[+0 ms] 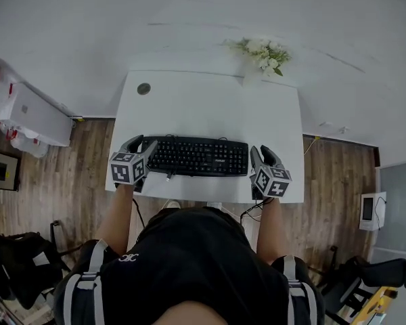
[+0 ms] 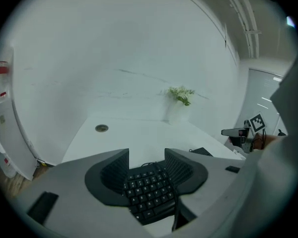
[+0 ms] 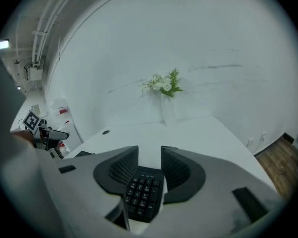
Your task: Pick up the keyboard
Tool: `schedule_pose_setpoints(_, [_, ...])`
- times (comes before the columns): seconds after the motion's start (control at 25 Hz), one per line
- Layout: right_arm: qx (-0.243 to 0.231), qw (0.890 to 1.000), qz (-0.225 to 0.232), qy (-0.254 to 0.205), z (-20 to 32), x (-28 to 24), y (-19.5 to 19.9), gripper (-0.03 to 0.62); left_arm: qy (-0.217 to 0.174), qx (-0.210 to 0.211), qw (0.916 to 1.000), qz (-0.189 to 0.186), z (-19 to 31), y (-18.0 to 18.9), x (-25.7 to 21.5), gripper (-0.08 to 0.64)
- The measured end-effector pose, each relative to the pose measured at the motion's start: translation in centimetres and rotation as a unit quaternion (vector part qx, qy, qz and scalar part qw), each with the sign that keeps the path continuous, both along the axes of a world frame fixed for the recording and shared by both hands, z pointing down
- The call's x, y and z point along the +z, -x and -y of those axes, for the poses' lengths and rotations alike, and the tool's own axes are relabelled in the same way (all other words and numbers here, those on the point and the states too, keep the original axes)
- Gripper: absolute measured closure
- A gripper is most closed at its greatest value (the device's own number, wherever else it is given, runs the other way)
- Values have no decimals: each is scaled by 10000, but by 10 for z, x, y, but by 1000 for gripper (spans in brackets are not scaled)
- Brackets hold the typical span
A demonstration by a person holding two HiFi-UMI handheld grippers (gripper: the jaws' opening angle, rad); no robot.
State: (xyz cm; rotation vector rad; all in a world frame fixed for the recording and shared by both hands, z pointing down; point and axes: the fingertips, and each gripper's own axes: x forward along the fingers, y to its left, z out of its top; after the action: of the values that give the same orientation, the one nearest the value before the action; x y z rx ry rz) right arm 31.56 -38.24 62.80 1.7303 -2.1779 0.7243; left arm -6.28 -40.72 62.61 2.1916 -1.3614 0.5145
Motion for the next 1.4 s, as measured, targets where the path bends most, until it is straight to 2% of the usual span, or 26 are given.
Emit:
schedule_pose_setpoints(0.08, [-9, 9998, 18, 182, -5, 13, -6, 422, 172, -21, 9998, 11, -3, 6, 12, 336])
schedule_pose_setpoints(0.32, [-174, 9973, 99, 708, -19, 51, -11, 422, 700, -167, 9974, 34, -11, 28, 50, 324])
schedule_pose_setpoints(0.52, [-270, 9944, 268, 988, -20, 75, -13, 422, 1061, -438, 9934, 12, -15, 48, 78, 318])
schedule_pose_setpoints(0.68, [-348, 9912, 410, 1209, -19, 95, -10, 422, 1374, -447, 9895, 17, -22, 52, 102, 308])
schedule_pose_setpoints(0.88, [-375, 9873, 476, 1465, -11, 113, -5, 422, 1682, -604, 9835, -287, -16, 57, 126, 307])
schedule_pose_setpoints(1.08, [-381, 9826, 455, 1761, -10, 132, -4, 422, 1908, -534, 9794, -400, -11, 58, 140, 307])
schedule_pose_setpoints(1.28, [-456, 9791, 679, 1863, -9, 137, -1, 422, 2196, -428, 9684, -1104, -7, 54, 148, 336])
schedule_pose_setpoints(1.4, [-533, 9742, 1057, 1920, -8, 137, 3, 433, 2235, -289, 9654, -1313, -7, 56, 147, 347])
